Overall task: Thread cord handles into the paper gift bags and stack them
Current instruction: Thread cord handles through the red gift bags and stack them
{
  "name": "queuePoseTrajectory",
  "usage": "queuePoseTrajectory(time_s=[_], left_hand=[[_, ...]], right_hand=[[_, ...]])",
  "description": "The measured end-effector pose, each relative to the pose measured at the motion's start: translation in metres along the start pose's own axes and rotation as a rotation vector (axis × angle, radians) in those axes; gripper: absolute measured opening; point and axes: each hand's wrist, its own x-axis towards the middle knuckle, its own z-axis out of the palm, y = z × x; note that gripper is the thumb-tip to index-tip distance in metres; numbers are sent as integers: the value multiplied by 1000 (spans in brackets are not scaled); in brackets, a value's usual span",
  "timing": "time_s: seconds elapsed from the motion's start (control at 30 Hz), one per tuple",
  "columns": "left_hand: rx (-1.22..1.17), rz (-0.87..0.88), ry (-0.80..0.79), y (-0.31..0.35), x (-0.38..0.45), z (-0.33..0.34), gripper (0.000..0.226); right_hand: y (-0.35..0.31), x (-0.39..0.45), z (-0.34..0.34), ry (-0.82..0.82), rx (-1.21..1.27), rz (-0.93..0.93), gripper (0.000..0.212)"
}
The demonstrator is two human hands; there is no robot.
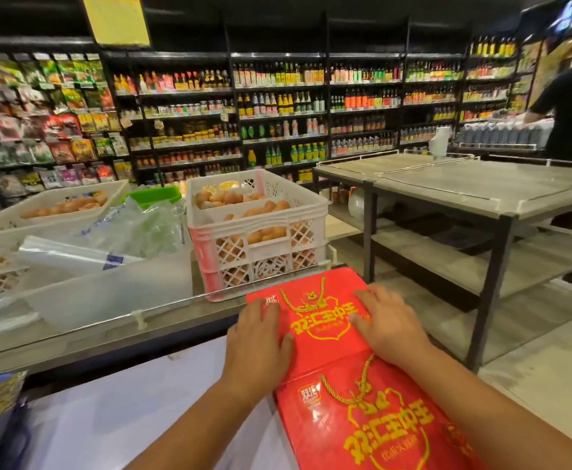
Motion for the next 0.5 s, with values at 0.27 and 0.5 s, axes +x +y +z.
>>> queuePoseTrajectory(time_s=[0.27,0.5], left_hand=[[57,-69,-263,22,9,47,74],[36,-89,-243,18,2,68,77]], right_hand=[[-14,5,32,-128,-49,-184,96],[-8,3,52,-148,-56,-190,74]])
